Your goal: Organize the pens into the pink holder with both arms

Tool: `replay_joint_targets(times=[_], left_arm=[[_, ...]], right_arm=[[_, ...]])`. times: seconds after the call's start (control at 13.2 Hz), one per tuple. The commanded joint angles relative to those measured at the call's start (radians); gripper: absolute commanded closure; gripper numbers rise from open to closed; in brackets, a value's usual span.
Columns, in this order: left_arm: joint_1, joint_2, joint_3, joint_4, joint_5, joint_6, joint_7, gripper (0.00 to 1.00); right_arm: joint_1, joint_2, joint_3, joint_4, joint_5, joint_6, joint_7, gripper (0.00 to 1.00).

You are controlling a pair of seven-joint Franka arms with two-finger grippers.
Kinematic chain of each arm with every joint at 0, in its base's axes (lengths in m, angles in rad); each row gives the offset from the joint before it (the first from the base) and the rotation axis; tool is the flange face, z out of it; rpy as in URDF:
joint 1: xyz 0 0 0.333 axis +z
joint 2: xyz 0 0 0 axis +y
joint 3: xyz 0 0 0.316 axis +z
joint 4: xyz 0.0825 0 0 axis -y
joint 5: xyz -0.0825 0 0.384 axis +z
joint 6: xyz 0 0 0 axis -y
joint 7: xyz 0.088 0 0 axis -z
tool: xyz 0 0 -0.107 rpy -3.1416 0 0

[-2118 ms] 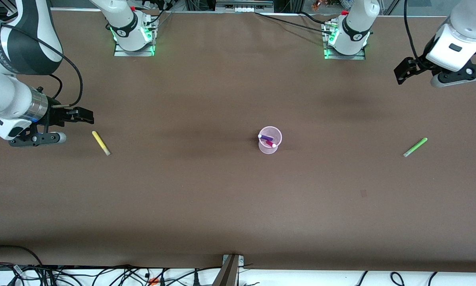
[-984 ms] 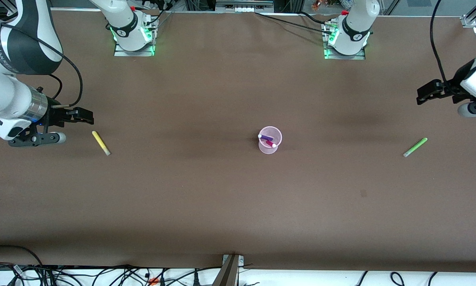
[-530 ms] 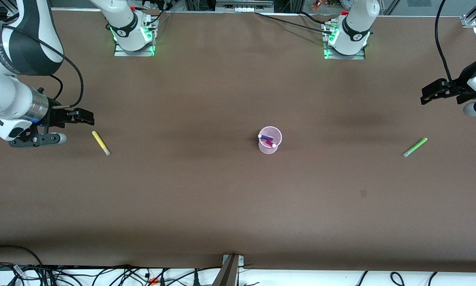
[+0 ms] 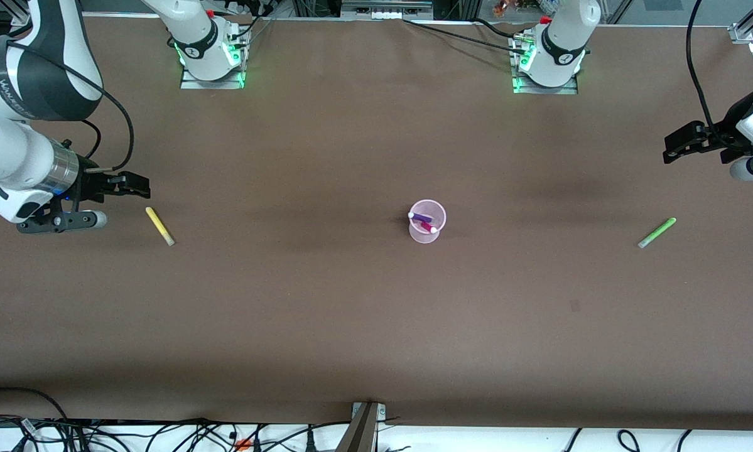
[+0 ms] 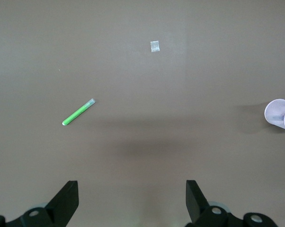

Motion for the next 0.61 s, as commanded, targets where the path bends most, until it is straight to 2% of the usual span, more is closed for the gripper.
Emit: replay_joint_targets(times=[0.0, 0.53], left_arm=[[-0.007, 0.010, -0.004, 0.025, -0.002, -0.020, 0.005, 0.00], [-0.006, 0.007, -0.018, 0.023, -0.003, -0.016, 0.005, 0.00]], right_arm=[[-0.004, -0.013, 0.007, -0.020, -0.007, 0.017, 0.011, 0.00], [-0.004, -0.013, 0.006, -0.022, -0.007, 0.017, 0.011, 0.00]])
